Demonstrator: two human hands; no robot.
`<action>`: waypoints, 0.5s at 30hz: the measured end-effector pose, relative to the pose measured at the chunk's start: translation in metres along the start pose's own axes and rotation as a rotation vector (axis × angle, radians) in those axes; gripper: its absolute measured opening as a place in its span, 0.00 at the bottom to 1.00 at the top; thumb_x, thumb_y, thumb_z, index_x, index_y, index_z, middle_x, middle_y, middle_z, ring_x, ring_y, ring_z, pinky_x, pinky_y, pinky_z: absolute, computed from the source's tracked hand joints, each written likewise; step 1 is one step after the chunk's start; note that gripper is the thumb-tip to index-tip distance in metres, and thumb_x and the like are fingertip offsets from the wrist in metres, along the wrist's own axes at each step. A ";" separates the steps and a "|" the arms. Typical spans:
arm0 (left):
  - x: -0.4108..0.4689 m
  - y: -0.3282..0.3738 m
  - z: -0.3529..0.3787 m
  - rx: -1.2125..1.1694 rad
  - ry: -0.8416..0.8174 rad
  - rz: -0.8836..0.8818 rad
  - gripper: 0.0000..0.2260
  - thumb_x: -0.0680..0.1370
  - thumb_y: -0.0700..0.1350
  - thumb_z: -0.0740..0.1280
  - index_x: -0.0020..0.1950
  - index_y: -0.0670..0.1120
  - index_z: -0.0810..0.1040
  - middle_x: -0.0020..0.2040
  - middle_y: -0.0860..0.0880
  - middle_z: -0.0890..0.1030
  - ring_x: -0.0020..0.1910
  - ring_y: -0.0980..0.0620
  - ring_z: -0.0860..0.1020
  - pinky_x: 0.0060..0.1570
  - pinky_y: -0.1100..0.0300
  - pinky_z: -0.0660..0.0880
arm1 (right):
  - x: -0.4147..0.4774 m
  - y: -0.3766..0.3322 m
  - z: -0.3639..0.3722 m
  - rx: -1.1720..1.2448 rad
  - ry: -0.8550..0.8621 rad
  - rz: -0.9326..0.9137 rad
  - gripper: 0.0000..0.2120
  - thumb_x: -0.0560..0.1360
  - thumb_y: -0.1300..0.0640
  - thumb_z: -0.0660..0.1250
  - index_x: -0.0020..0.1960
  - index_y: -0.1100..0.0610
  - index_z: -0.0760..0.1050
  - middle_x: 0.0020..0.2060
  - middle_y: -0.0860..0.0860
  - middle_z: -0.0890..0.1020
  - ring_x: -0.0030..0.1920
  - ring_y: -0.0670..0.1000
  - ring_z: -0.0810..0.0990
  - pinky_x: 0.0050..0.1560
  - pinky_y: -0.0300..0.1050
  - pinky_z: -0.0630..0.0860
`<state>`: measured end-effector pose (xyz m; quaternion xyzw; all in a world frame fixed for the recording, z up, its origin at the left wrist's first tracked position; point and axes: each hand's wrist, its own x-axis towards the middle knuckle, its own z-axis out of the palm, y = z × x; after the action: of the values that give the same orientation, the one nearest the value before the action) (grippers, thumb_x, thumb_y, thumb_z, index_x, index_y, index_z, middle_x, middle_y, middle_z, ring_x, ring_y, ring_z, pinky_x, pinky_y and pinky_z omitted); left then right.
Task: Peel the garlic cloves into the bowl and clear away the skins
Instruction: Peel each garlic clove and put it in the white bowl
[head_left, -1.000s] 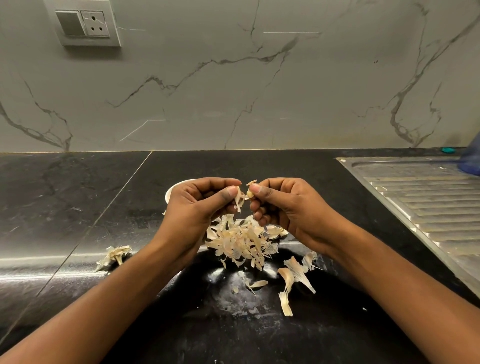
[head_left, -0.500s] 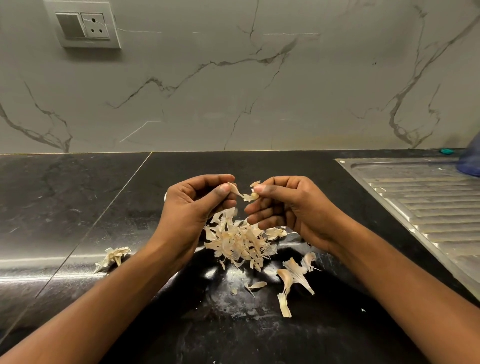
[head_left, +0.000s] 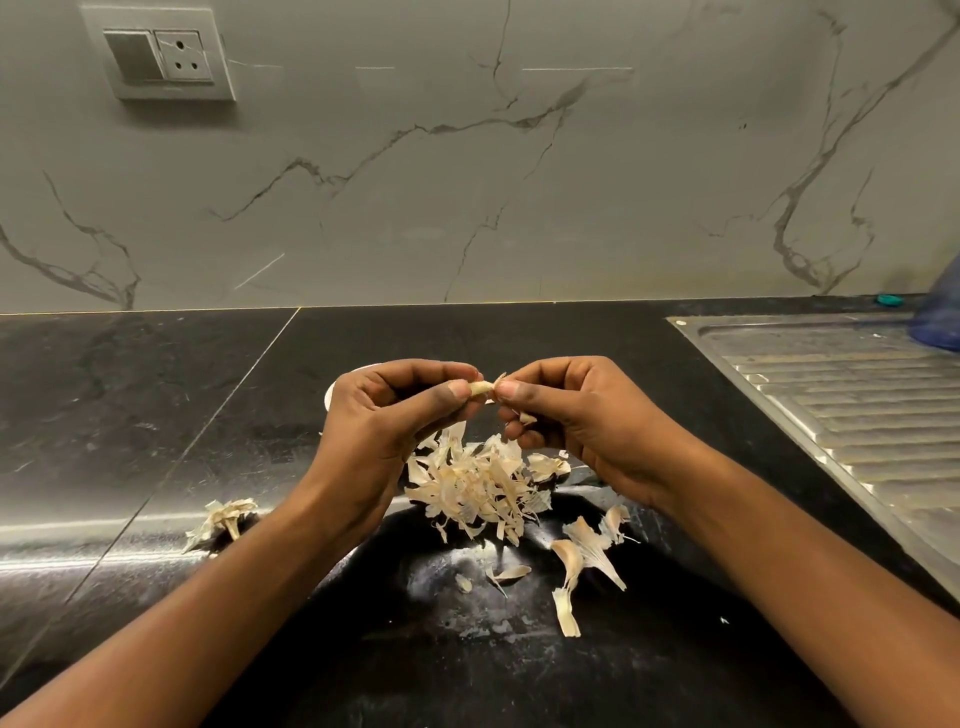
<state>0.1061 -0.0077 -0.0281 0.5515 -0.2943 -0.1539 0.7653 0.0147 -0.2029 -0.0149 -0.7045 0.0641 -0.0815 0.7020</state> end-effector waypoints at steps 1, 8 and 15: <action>0.000 0.000 0.000 0.012 0.011 -0.003 0.13 0.72 0.38 0.74 0.56 0.36 0.85 0.52 0.37 0.87 0.52 0.40 0.87 0.56 0.53 0.84 | 0.000 0.000 -0.001 -0.020 0.002 -0.022 0.07 0.80 0.60 0.72 0.55 0.61 0.85 0.43 0.56 0.87 0.42 0.52 0.85 0.44 0.42 0.83; 0.000 0.000 0.001 0.072 0.001 -0.046 0.14 0.74 0.39 0.74 0.58 0.36 0.85 0.48 0.36 0.87 0.44 0.43 0.86 0.46 0.59 0.84 | 0.001 0.000 -0.004 -0.142 0.024 -0.161 0.07 0.81 0.60 0.71 0.55 0.63 0.85 0.39 0.54 0.85 0.40 0.48 0.83 0.43 0.40 0.80; 0.001 0.002 0.004 -0.238 -0.051 -0.251 0.11 0.74 0.37 0.70 0.54 0.36 0.86 0.43 0.39 0.84 0.39 0.49 0.83 0.40 0.64 0.83 | -0.002 -0.001 -0.002 -0.051 -0.082 -0.151 0.07 0.82 0.62 0.68 0.56 0.62 0.83 0.38 0.53 0.81 0.39 0.48 0.79 0.42 0.40 0.78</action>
<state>0.1044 -0.0106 -0.0249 0.4852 -0.2221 -0.2961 0.7922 0.0126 -0.2043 -0.0143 -0.7278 -0.0159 -0.1034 0.6777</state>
